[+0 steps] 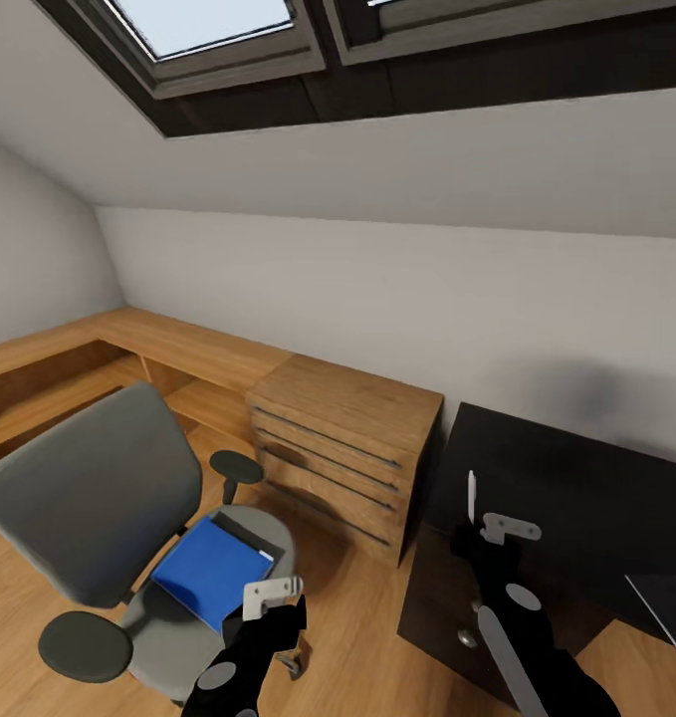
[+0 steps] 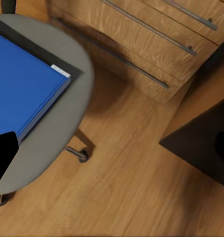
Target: In the bedroom, organize the workspace by keeping the computer under the desk, ensuring the monitor is on the desk, placing the keyboard on the desk next to the monitor, placing the mouse on the desk next to the keyboard, moving the folder from the swivel chair onto the desk next to the mouse, stacking the notebook on top of the folder with the pen on top of the notebook, and positioning the swivel chair next to the desk.
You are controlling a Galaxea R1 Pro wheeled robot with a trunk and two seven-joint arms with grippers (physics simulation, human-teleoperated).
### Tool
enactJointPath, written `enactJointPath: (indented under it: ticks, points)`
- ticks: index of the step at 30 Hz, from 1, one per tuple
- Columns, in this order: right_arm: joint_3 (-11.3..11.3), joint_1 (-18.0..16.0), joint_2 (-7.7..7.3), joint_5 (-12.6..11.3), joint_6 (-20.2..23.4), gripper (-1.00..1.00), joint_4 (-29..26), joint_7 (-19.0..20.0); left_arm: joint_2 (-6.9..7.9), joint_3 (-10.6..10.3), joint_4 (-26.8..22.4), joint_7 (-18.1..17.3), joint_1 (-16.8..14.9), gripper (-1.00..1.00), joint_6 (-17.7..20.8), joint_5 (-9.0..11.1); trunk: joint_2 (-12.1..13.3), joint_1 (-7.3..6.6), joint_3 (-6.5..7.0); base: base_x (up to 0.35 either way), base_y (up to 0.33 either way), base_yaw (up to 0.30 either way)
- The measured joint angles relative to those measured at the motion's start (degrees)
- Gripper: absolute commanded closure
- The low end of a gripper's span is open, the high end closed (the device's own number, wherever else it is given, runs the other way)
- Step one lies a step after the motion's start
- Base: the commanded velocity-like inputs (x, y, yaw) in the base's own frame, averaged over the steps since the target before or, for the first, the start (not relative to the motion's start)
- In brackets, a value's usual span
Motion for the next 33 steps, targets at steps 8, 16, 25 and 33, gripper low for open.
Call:
enactJointPath:
  ticks: [8, 16, 25, 33]
  points:
    - [-2.13, 0.02, 0.07, -0.11, 0.25, 1.0, 1.11, 0.13, 0.05, -2.42, 0.03, 0.09, -0.04, -1.0, 0.0, 0.03, 0.0, 0.0, 0.0, 0.291, -0.003, 0.0]
    - [-4.39, -0.08, -0.15, -3.02, 0.35, 1.0, 4.4, 0.83, 0.04, -3.5, 0.08, -0.06, -0.03, -1.0, 0.0, -0.02, 0.0, 0.01, 0.0, 0.141, 0.0, 0.0]
    - [-8.23, -0.74, -0.37, -3.53, 0.44, 1.0, 12.06, 5.05, 0.06, -4.34, 0.09, -0.16, -0.03, -1.0, 0.0, 0.03, 0.01, 0.03, 0.0, 0.024, 0.0, 0.0]
    - [-10.33, -6.65, -2.74, -3.45, 0.32, 1.0, 25.56, 15.5, 0.0, -4.36, 0.09, -0.16, 0.0, -1.0, 0.0, 0.03, 0.01, 0.03, 0.0, 0.0, 0.0, 0.0]
